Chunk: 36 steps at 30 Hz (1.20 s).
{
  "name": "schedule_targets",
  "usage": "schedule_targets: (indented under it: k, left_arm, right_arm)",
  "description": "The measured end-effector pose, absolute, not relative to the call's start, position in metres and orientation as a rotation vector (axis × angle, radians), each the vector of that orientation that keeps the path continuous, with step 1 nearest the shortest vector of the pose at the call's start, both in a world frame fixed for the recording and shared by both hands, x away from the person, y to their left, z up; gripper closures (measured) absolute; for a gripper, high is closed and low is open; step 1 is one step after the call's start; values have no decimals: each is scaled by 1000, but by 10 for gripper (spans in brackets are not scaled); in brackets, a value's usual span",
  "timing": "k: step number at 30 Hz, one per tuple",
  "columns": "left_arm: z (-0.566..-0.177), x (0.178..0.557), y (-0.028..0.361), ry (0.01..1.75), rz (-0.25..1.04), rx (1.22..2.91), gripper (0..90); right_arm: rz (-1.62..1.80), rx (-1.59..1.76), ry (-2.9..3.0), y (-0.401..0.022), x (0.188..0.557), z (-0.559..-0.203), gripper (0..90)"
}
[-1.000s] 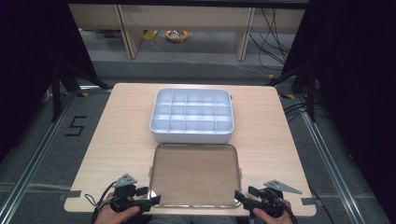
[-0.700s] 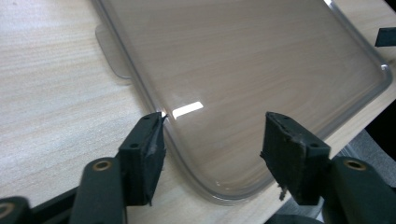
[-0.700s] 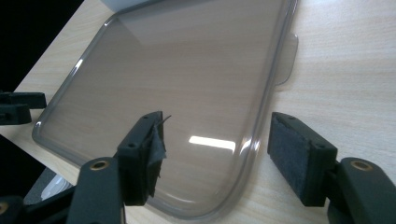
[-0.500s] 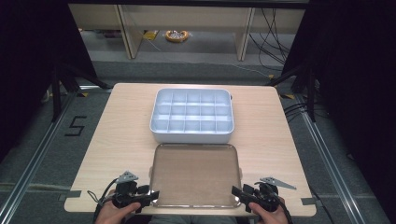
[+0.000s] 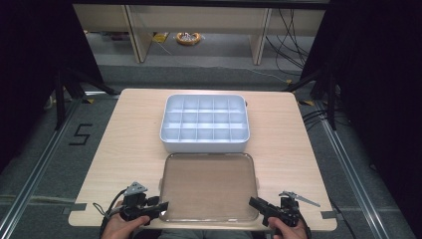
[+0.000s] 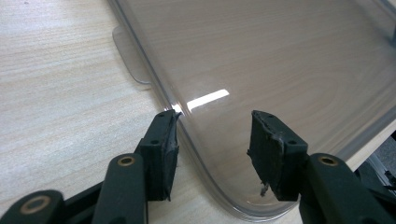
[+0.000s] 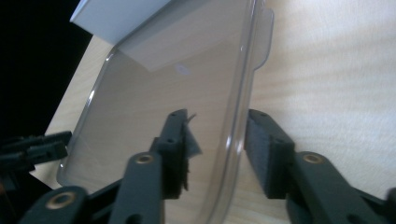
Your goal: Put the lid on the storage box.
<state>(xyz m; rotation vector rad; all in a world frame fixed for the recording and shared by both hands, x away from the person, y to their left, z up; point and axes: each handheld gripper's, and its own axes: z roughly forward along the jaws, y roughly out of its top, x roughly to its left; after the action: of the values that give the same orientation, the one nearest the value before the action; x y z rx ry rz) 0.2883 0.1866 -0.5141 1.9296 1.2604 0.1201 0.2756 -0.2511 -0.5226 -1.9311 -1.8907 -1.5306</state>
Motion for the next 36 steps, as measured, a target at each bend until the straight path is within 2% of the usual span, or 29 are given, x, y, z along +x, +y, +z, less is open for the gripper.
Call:
schedule_targets:
  k: [6, 19, 20, 25, 27, 36]
  left_arm:
    - [-514, 289, 188, 1248, 132, 1958, 437]
    - [-514, 290, 191, 1232, 122, 1963, 395]
    - [-514, 290, 189, 1243, 102, 1931, 349]
    - [-515, 291, 189, 1277, 68, 1873, 294]
    - [-515, 293, 191, 1307, 29, 1841, 284]
    - [-515, 295, 192, 1323, 60, 1835, 282]
  right_arm:
    - [-1570, -1846, -1938, -255, 273, -519, 653]
    - [-1645, -1728, -2039, -256, 273, -513, 673]
    - [-1658, -1712, -2041, -254, 269, -506, 672]
    - [-1714, -1656, -2108, -253, 266, -501, 670]
    - [-1715, -1646, -2110, -251, 265, -498, 670]
    - [-1745, -1567, -2220, -249, 265, -494, 673]
